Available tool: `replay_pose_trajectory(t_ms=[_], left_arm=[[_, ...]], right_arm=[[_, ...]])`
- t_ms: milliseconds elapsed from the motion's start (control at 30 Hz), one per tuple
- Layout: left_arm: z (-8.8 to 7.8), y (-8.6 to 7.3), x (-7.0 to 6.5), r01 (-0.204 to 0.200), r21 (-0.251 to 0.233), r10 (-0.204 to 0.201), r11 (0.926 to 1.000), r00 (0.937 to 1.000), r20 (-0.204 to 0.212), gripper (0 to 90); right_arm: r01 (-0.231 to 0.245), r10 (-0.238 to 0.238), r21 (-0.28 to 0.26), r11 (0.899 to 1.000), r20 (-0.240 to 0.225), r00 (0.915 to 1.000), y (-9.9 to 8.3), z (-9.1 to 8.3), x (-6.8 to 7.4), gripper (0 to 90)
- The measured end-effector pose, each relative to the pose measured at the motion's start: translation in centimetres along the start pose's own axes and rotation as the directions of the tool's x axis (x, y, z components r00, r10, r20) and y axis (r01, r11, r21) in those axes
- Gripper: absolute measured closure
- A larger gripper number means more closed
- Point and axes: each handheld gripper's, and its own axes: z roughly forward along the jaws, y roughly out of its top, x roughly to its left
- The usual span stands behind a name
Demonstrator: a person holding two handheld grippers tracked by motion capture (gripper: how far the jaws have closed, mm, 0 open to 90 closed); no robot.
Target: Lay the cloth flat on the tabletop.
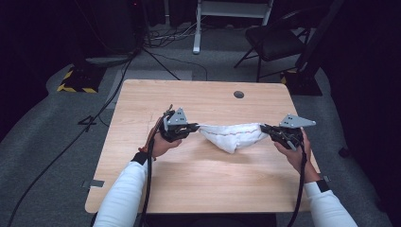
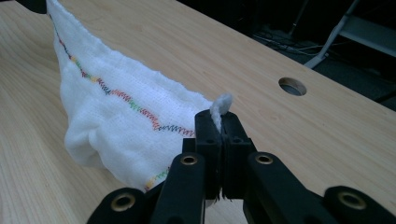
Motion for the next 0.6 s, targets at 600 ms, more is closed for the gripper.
replay_pose_trajectory(t_ms=[600], left_arm=[[-3.6, 2.7, -0.7, -0.018, -0.131, 0.012, 0.9912, 0.9989, -0.046, 86.7]], right_arm=[[0.012, -0.011, -0.125, 0.992, 0.012, 0.9999, 2.5, -2.5, 0.6, 88.3]])
